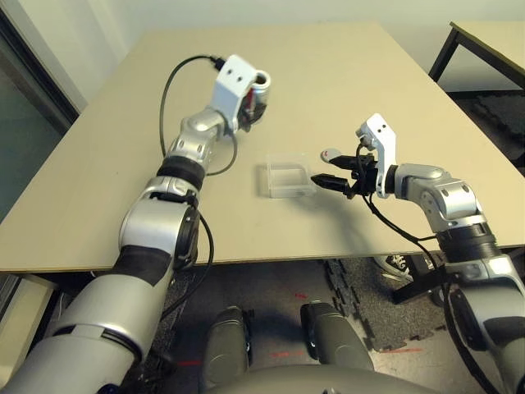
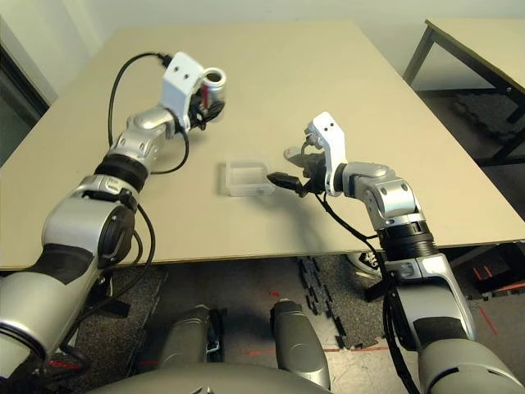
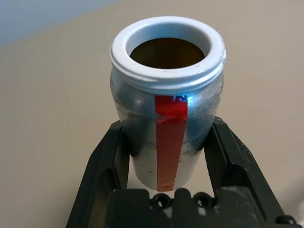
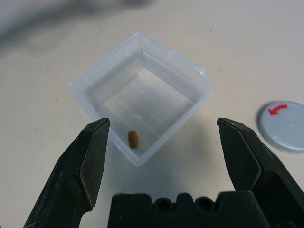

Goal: Pour the medicine from the bottle into the box.

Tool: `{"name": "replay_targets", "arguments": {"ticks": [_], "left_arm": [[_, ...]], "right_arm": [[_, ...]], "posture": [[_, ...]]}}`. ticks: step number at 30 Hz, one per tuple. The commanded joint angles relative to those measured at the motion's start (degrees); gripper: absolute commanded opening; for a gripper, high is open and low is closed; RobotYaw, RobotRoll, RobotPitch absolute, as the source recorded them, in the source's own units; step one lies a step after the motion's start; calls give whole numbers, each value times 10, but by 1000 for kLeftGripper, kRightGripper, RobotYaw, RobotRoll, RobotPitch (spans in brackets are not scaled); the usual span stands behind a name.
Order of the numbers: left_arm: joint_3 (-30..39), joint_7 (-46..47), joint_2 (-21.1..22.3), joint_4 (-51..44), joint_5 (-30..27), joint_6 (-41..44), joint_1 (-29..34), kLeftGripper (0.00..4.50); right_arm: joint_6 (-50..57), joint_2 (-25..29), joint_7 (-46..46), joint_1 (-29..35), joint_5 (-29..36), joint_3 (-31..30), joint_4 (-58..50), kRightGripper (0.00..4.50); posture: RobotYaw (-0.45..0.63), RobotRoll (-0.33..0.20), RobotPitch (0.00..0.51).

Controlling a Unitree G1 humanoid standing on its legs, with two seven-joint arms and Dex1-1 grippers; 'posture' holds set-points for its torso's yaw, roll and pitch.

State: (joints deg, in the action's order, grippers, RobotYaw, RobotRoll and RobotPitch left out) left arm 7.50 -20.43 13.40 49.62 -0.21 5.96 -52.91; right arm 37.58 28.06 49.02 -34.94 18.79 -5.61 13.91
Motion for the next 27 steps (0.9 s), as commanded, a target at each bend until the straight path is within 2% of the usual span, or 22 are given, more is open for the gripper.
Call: {"name": "replay_targets", "arguments": {"ticks": [1, 5, 8, 19, 27], "left_arm": [[37, 61, -18, -117, -40, 58, 59, 2397], [31, 99, -43, -207, -41, 79, 138, 2397], [26, 107, -50, -210, -41, 82, 164, 2397], [24, 109, -23, -67, -36, 48, 122, 2397], [26, 108, -19, -18, -42, 24, 111, 2397]], "right_arm": [[-2, 1, -3, -6, -7, 5, 11, 4500], [-19, -6, -24, -12, -12, 16, 35, 4500], [-31, -12, -36, -17, -16, 21, 49, 4500], [-32, -17, -51, -13, -14, 31, 41, 4500], [-25, -11, -36, -2, -12, 28, 24, 4500]], "posture": [[-71, 0, 75], [-63, 0, 77], [-63, 0, 79], [-88, 0, 78], [-91, 0, 79]]}}
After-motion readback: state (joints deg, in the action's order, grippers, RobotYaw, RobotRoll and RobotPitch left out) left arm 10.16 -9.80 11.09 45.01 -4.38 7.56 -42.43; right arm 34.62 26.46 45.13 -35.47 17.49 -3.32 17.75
